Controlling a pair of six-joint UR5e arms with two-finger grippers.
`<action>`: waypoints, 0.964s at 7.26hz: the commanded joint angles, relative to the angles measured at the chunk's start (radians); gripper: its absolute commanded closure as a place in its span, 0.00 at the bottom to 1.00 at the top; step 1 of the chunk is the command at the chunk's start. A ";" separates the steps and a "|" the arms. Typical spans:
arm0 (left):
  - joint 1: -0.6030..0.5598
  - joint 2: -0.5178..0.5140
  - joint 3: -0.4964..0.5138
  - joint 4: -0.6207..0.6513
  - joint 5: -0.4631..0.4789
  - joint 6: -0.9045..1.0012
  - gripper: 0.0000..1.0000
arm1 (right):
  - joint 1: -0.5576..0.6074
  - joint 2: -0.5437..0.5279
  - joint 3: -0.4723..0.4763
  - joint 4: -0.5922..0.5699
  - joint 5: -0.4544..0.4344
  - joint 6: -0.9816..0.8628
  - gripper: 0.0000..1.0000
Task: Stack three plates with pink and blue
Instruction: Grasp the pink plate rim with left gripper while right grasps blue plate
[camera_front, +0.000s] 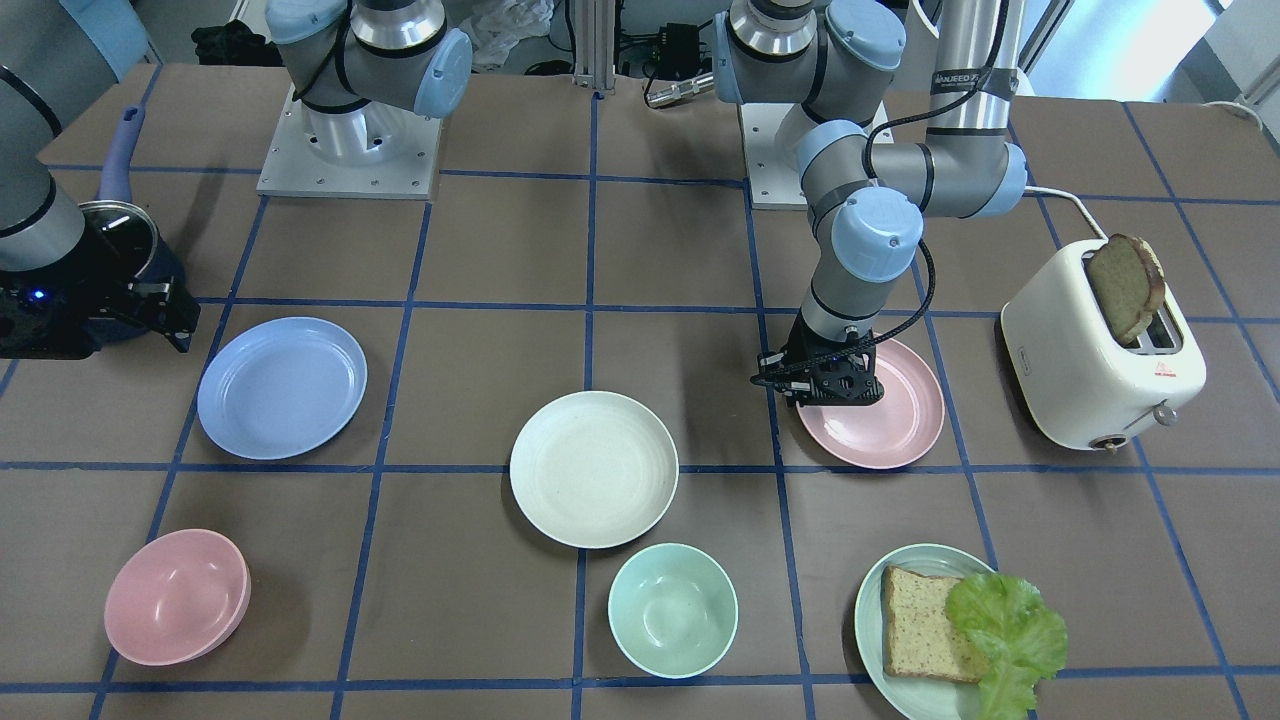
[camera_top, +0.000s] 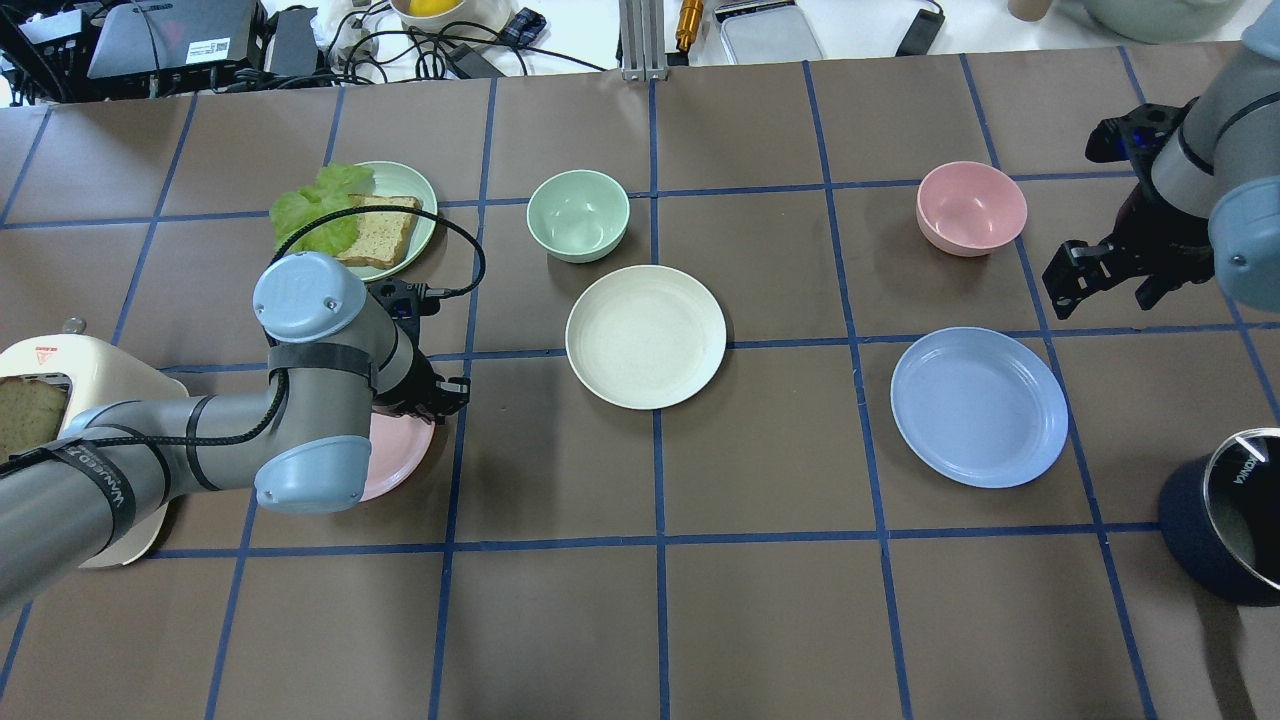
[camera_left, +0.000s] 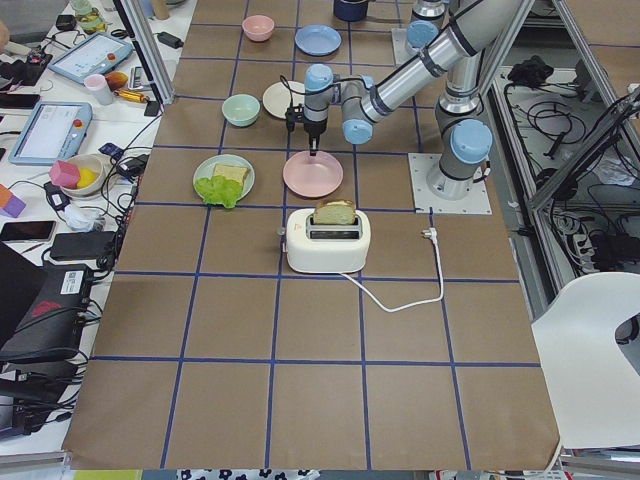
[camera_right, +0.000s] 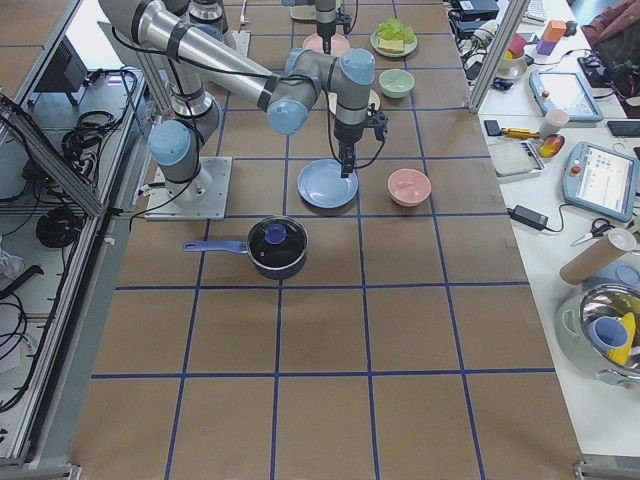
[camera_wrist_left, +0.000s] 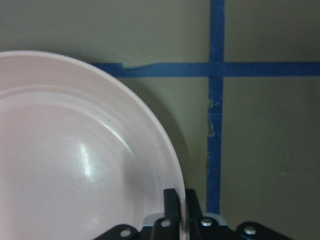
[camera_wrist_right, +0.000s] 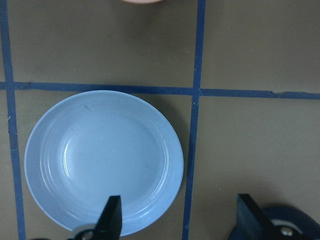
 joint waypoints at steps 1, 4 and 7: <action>-0.012 0.017 0.027 -0.010 0.002 -0.004 1.00 | -0.049 -0.002 0.097 -0.107 0.002 -0.070 0.16; -0.083 0.015 0.169 -0.148 0.005 -0.054 1.00 | -0.072 0.001 0.174 -0.182 0.014 -0.080 0.17; -0.170 -0.040 0.433 -0.397 -0.001 -0.193 1.00 | -0.082 0.015 0.176 -0.186 0.020 -0.107 0.22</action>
